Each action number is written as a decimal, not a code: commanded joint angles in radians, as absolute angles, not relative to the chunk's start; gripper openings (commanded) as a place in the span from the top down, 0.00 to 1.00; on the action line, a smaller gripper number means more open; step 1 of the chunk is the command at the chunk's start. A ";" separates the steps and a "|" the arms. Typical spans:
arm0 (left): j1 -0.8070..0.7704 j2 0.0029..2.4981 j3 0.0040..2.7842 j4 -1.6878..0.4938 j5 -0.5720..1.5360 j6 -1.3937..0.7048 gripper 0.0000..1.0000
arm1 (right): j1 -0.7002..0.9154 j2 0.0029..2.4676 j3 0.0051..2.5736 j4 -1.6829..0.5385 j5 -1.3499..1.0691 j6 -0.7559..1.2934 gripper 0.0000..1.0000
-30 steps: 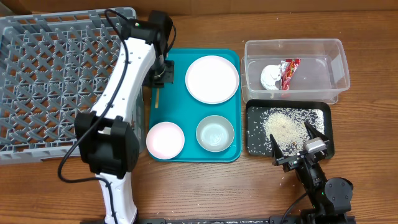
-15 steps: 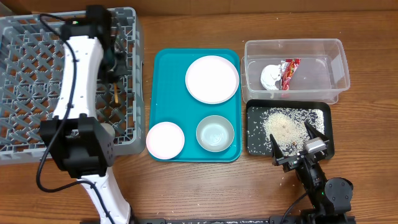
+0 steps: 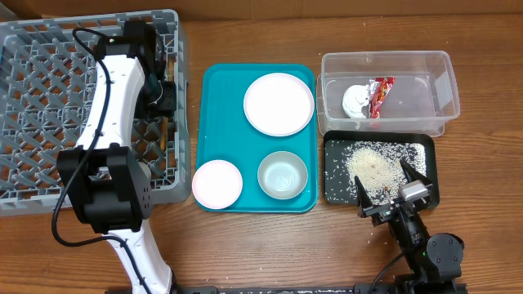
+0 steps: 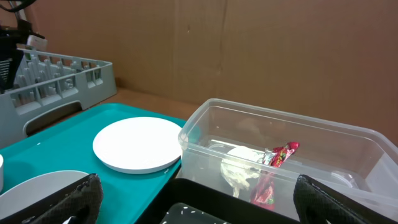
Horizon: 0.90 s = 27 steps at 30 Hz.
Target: Sort waste into correct bins and load items into the dishwasher
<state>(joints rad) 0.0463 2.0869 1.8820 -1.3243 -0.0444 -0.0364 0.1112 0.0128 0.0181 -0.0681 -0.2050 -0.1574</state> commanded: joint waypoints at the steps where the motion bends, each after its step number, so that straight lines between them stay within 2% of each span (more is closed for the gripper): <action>1: 0.044 2.063 1.967 -1.407 0.018 0.000 0.67 | 0.113 0.003 0.008 -0.062 -0.203 -0.154 0.00; 6: 0.014 2.002 2.162 -1.522 0.122 -0.005 0.61 | 0.113 0.003 0.008 -0.062 -0.203 -0.154 0.00; 7: 0.000 1.983 2.185 -1.525 0.144 -0.009 0.55 | 0.113 0.003 0.008 -0.062 -0.203 -0.154 0.00; 8: -0.017 1.963 2.200 -1.523 0.166 -0.015 0.44 | 0.113 0.003 0.008 -0.062 -0.203 -0.154 0.00; 14: -0.180 1.911 2.197 -1.481 0.266 -0.034 0.26 | 0.113 0.003 0.008 -0.062 -0.203 -0.154 0.00; 16: -0.237 1.916 2.172 -1.472 0.262 -0.034 0.25 | 0.113 0.003 0.008 -0.062 -0.203 -0.154 0.00; 17: -0.262 1.920 2.159 -1.469 0.262 -0.036 0.09 | 0.113 0.003 0.008 -0.062 -0.203 -0.154 0.00; 18: -0.285 1.927 2.143 -1.465 0.258 -0.052 0.00 | 0.113 0.003 0.008 -0.062 -0.203 -0.154 0.00; 22: -0.350 1.972 2.067 -1.441 0.144 -0.223 0.00 | 0.113 0.003 0.008 -0.062 -0.203 -0.154 0.00; 26: -0.352 2.004 2.009 -1.451 0.005 -0.381 0.00 | 0.113 0.003 0.008 -0.062 -0.203 -0.154 0.00; 27: -0.345 2.008 1.995 -1.441 -0.016 -0.390 0.17 | 0.113 0.003 0.008 -0.062 -0.203 -0.154 0.00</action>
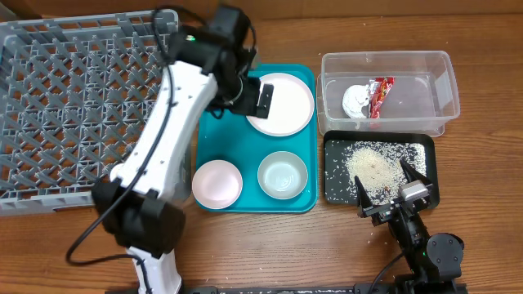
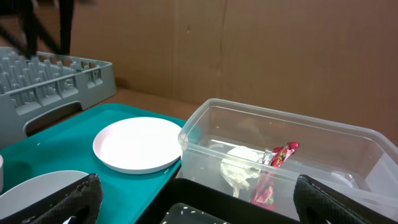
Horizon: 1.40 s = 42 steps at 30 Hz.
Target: Sort waste into correct bins and load items into the dishwasher
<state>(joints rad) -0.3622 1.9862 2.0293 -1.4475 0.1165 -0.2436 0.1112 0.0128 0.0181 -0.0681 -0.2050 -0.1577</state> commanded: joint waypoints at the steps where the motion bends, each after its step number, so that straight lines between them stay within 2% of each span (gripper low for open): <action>1: -0.334 2.009 1.976 -1.417 -0.028 -0.389 0.31 | 0.113 0.003 0.008 -0.062 -0.203 -0.154 0.00; 3: -0.315 2.009 1.936 -1.377 -0.042 -0.380 0.76 | 0.113 0.003 0.008 -0.062 -0.203 -0.154 0.00; 4: -0.305 2.009 1.910 -1.362 -0.048 -0.378 0.87 | 0.113 0.003 0.008 -0.062 -0.203 -0.154 0.00; 6: -0.288 2.009 1.861 -1.359 -0.047 -0.378 0.96 | 0.113 0.003 0.008 -0.062 -0.203 -0.154 0.00; 18: -0.225 2.008 1.601 -1.339 -0.038 -0.390 0.96 | 0.113 0.003 0.008 -0.062 -0.203 -0.154 0.00; 29: -0.083 2.006 1.598 -1.415 -0.032 -0.378 0.96 | 0.113 0.003 0.008 -0.062 -0.203 -0.154 0.01; 42: -0.100 1.988 1.695 -1.457 0.059 -0.302 0.96 | 0.113 0.003 0.008 -0.062 -0.203 -0.154 0.00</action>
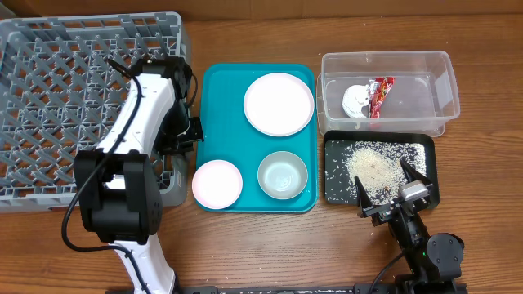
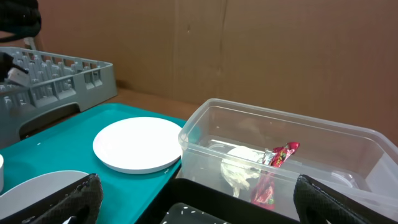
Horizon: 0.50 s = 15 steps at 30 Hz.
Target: Sort waste into correct bins and load items into the dishwasher
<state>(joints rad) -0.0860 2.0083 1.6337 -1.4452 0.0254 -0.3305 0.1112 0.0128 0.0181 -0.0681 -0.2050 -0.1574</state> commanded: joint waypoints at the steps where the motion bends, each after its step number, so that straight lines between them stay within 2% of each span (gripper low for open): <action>1: -0.104 1.984 1.712 -1.458 0.074 -0.292 0.93 | 0.113 0.003 0.008 -0.062 -0.203 -0.154 0.00; 3: -0.118 1.979 1.743 -1.438 0.134 -0.260 0.67 | 0.113 0.003 0.008 -0.062 -0.203 -0.154 0.00; 4: -0.128 1.978 1.756 -1.420 0.180 -0.240 0.42 | 0.113 0.003 0.008 -0.062 -0.203 -0.154 0.01; 5: -0.141 1.978 1.764 -1.392 0.236 -0.211 0.27 | 0.113 0.003 0.008 -0.062 -0.203 -0.154 0.00; 7: -0.169 1.978 1.766 -1.312 0.341 -0.146 0.06 | 0.113 0.003 0.008 -0.062 -0.203 -0.154 0.00; 8: -0.183 1.978 1.766 -1.264 0.369 -0.126 0.00 | 0.113 0.003 0.008 -0.062 -0.203 -0.154 0.00; 10: -0.210 1.979 1.763 -1.158 0.371 -0.122 0.00 | 0.113 0.003 0.008 -0.062 -0.203 -0.154 0.00; 12: -0.229 1.979 1.763 -1.070 0.355 -0.126 0.05 | 0.113 0.003 0.008 -0.062 -0.203 -0.154 0.00; 15: -0.250 1.983 1.762 -0.958 0.320 -0.186 0.06 | 0.113 0.003 0.008 -0.062 -0.203 -0.154 0.00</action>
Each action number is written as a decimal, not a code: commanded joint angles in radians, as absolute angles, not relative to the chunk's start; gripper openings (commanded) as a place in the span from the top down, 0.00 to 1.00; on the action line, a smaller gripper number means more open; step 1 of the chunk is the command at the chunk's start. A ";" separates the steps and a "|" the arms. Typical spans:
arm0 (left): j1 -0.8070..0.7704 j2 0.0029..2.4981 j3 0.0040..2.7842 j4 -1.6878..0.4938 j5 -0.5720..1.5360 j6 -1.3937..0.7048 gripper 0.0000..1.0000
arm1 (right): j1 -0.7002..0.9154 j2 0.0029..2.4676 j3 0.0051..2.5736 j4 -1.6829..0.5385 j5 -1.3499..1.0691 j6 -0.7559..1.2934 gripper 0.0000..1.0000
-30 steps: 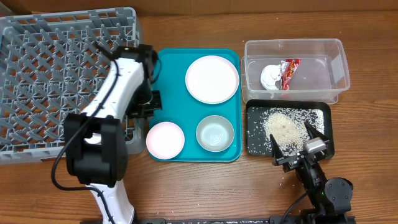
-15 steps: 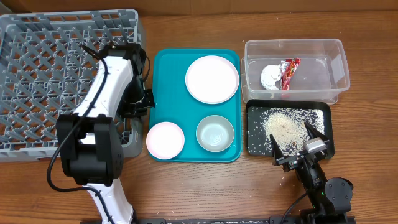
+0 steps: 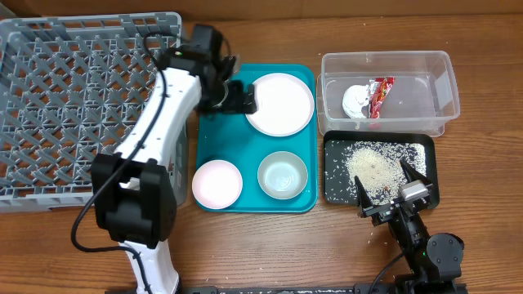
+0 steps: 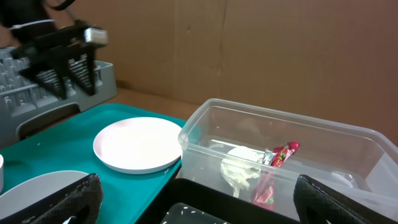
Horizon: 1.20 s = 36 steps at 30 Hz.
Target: Sort waste into correct bins and load items into the dishwasher
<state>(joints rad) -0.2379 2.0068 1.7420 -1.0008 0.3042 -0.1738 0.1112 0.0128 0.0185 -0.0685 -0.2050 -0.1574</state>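
A white plate (image 3: 279, 103) lies at the back of the teal tray (image 3: 214, 106), with a pink bowl (image 3: 217, 183) and a grey bowl (image 3: 283, 175) at its front. My left gripper (image 3: 238, 97) hangs at the plate's left rim, open and holding nothing; the right wrist view shows it (image 4: 64, 68) above the tray, fingers pointing down. The grey dish rack (image 3: 82, 98) stands at the left. My right gripper (image 3: 382, 177) rests open over the front of the black tray (image 3: 337, 186) of rice, and its fingertips (image 4: 87, 199) frame the bottom of the right wrist view.
A clear plastic bin (image 3: 388, 90) at the back right holds crumpled white paper (image 3: 356, 101) and a red wrapper (image 3: 379, 95). A few rice grains lie on the wood by the black tray's front edge. A cardboard wall stands behind the table.
My left gripper was at the rack's right edge beside the tray's left border. It is now further back and right, at the white plate's left rim. The right arm has not moved.
My left gripper was first at the rack's right side. Then it hung over the plate's left edge, then it was back beside the rack, and now it is at the plate again. Plate, bowls, bin and right arm stayed where they were.
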 commanded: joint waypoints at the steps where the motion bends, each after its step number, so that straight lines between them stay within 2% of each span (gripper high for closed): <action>1: -0.254 1.984 1.762 -0.937 0.317 -0.207 0.12 | 0.113 0.003 0.008 -0.062 -0.203 -0.154 0.00; 2: -0.258 1.984 1.762 -0.925 0.324 -0.216 0.21 | 0.113 0.003 0.008 -0.062 -0.203 -0.154 0.00; 5: -0.278 1.984 1.762 -0.939 0.391 -0.207 0.24 | 0.113 0.003 0.008 -0.062 -0.203 -0.154 0.00; 12: -0.387 1.984 1.762 -1.183 0.437 0.006 0.50 | 0.113 0.003 0.008 -0.062 -0.203 -0.154 0.00; 14: -0.418 1.984 1.762 -1.243 0.406 0.025 0.52 | 0.113 0.003 0.008 -0.062 -0.203 -0.154 0.00; 17: -0.459 1.984 1.749 -1.309 0.222 -0.086 0.51 | 0.113 0.003 0.008 -0.062 -0.203 -0.154 0.00; 22: -0.487 1.984 1.652 -1.258 0.064 -0.227 0.51 | 0.113 0.003 0.008 -0.062 -0.203 -0.154 0.00; 25: -0.484 1.984 1.577 -1.179 0.101 -0.247 0.51 | 0.113 0.003 0.008 -0.062 -0.203 -0.154 0.00; 32: -0.501 1.985 1.445 -1.042 0.222 -0.196 0.62 | 0.113 0.003 0.008 -0.062 -0.203 -0.154 0.00; 34: -0.506 1.985 1.438 -1.039 0.205 -0.202 0.72 | 0.113 0.003 0.008 -0.062 -0.203 -0.154 0.00; 35: -0.508 1.985 1.435 -1.039 0.183 -0.212 0.89 | 0.113 0.003 0.008 -0.062 -0.203 -0.154 0.00; 36: -0.508 1.985 1.433 -1.039 0.165 -0.221 0.96 | 0.113 0.003 0.008 -0.062 -0.203 -0.154 0.00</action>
